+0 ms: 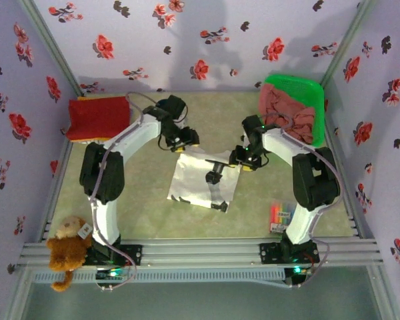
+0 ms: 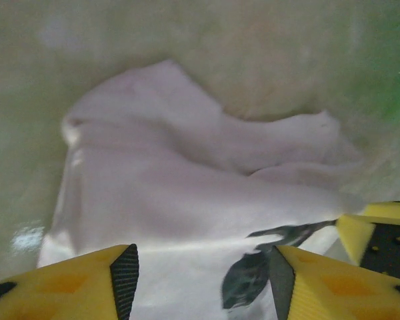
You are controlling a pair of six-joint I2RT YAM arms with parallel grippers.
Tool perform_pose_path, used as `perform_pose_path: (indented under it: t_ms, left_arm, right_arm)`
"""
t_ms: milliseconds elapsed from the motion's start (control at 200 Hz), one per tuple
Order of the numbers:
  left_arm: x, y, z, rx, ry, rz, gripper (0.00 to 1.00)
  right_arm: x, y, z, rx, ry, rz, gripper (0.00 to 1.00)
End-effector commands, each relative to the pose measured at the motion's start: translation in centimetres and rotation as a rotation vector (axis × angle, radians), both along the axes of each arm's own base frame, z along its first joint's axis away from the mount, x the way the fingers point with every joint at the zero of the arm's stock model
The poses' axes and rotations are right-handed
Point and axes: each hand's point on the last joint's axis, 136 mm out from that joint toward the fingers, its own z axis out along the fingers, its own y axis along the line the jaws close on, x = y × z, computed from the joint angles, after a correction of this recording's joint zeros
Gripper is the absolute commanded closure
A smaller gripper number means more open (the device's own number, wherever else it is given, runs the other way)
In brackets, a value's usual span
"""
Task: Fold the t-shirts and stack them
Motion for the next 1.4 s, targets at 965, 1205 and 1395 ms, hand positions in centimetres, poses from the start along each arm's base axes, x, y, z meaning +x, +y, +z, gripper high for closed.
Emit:
perform_pose_path:
  t_ms: [965, 1205, 1395]
  left_arm:
    - [-0.9, -14.0, -11.9, -0.224, 0.325, -0.197, 0.75]
    - [-2.9, -11.9, -13.0, -0.135, 0.385, -0.213, 0.78]
    - [-4.4, -10.9, -12.9, -0.120, 0.414, -0.215, 0.79]
  right_arm:
    - [1.4, -0.2, 2.4, 0.203, -0.213, -0.117, 1.00]
    - [3.6, -1.1, 3.7, 0.156, -0.307, -0.199, 1.00]
    - [5.4, -0.6, 4.2, 0.182, -0.362, -0.219, 1.00]
